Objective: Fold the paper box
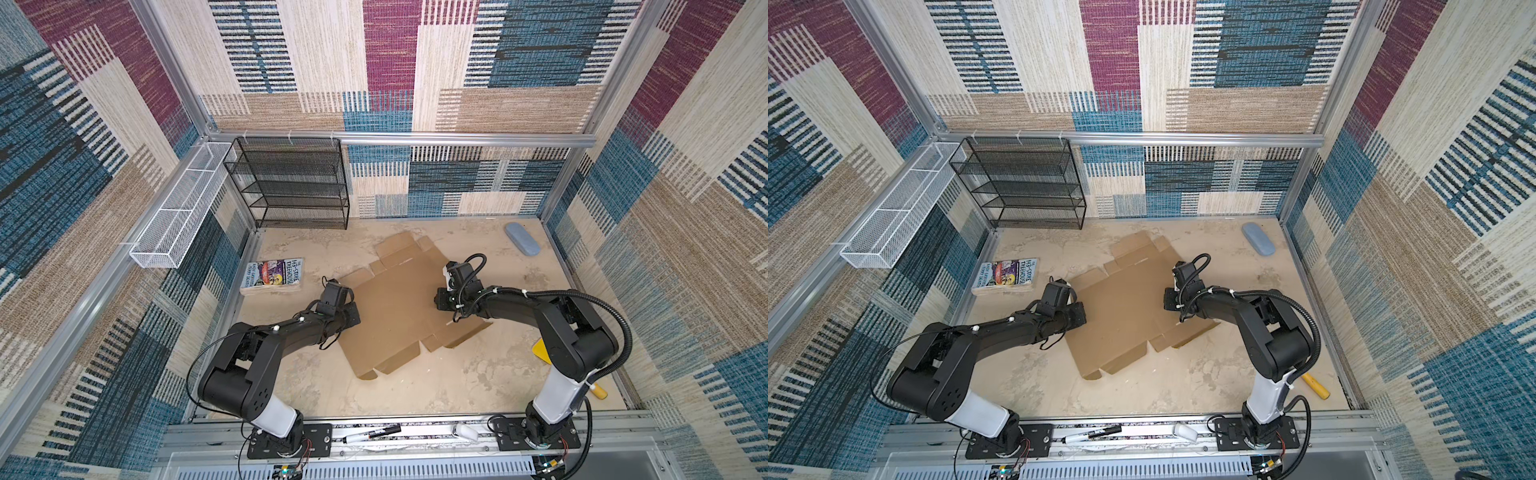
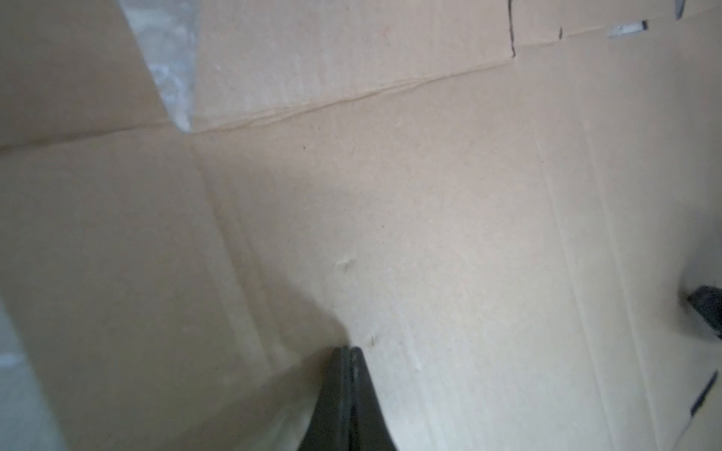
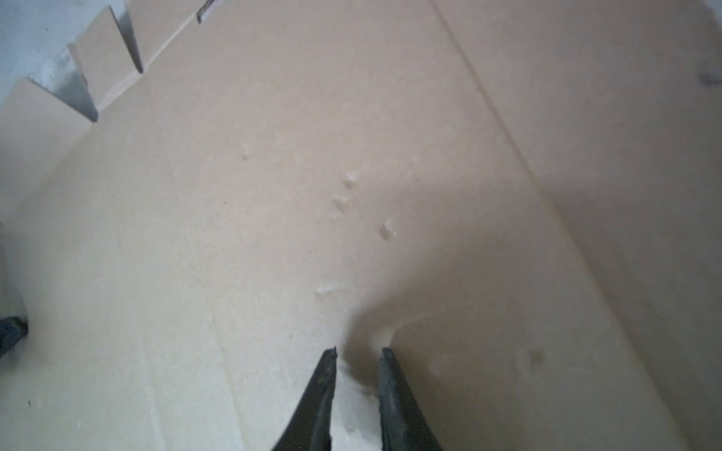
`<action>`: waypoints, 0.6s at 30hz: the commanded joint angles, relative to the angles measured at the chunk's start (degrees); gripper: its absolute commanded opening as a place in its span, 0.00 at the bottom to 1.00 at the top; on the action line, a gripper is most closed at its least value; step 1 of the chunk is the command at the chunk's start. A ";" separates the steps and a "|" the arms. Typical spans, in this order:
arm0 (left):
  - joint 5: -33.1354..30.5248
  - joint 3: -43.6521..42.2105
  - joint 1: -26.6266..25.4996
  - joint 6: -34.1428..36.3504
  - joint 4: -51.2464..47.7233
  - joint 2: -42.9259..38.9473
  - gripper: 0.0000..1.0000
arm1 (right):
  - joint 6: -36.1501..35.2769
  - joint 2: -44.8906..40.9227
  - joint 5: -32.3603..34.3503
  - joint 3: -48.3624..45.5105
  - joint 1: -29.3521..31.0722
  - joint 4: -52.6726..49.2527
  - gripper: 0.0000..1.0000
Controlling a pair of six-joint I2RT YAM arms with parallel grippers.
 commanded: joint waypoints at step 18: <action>-0.55 -5.72 -16.88 -19.08 -11.89 -13.43 0.00 | -7.43 19.49 -7.53 25.26 -0.38 -4.12 0.22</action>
